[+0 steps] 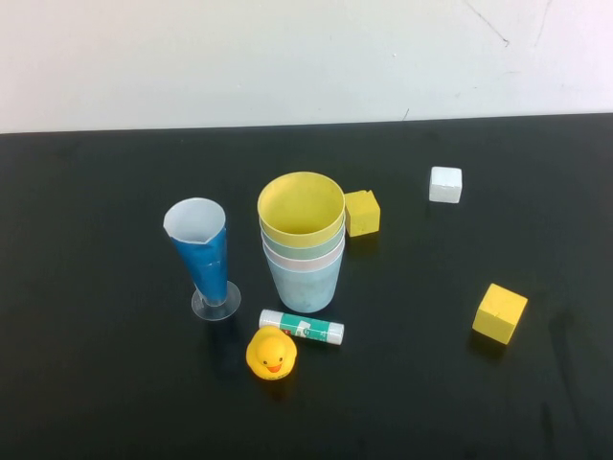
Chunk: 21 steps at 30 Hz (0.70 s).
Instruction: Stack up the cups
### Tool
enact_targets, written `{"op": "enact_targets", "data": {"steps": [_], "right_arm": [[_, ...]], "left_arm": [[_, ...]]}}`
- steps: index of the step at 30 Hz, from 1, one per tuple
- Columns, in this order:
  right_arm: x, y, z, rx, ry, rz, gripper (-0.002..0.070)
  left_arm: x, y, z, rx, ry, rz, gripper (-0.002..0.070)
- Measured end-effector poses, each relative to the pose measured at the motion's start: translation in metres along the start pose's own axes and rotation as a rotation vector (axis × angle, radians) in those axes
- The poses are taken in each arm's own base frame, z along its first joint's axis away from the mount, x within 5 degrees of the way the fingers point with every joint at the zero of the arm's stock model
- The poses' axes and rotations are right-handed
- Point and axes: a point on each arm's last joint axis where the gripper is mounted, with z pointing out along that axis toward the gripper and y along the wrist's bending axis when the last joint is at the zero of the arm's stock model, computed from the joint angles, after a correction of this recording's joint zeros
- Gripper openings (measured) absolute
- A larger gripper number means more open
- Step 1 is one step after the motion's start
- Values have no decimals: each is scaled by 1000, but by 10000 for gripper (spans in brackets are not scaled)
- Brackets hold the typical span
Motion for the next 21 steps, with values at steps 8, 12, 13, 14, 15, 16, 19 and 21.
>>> {"op": "enact_targets", "data": {"steps": [8,12,13,14,15,16,19,21], "right_arm": [[0,0,0,0,0,0,-1],[0,0,0,0,0,0,-1],[0,0,0,0,0,0,-1],[0,0,0,0,0,0,-1],[0,0,0,0,0,0,-1],[0,0,0,0,0,0,-1],[0,0,0,0,0,0,-1],[0,0,0,0,0,0,-1]], "left_arm": [[18,4,18,-196,-99,145,1],[34,9,26,-297,-104,61,1],[40,10,28,-315,-93,27,1],[45,11,30,-327,-87,1,1],[50,12,31,-345,-73,-19,1],[55,13,33,-356,-59,-32,1],[60,14,34,-365,-39,-36,1],[62,14,34,-363,-24,-32,1]]}}
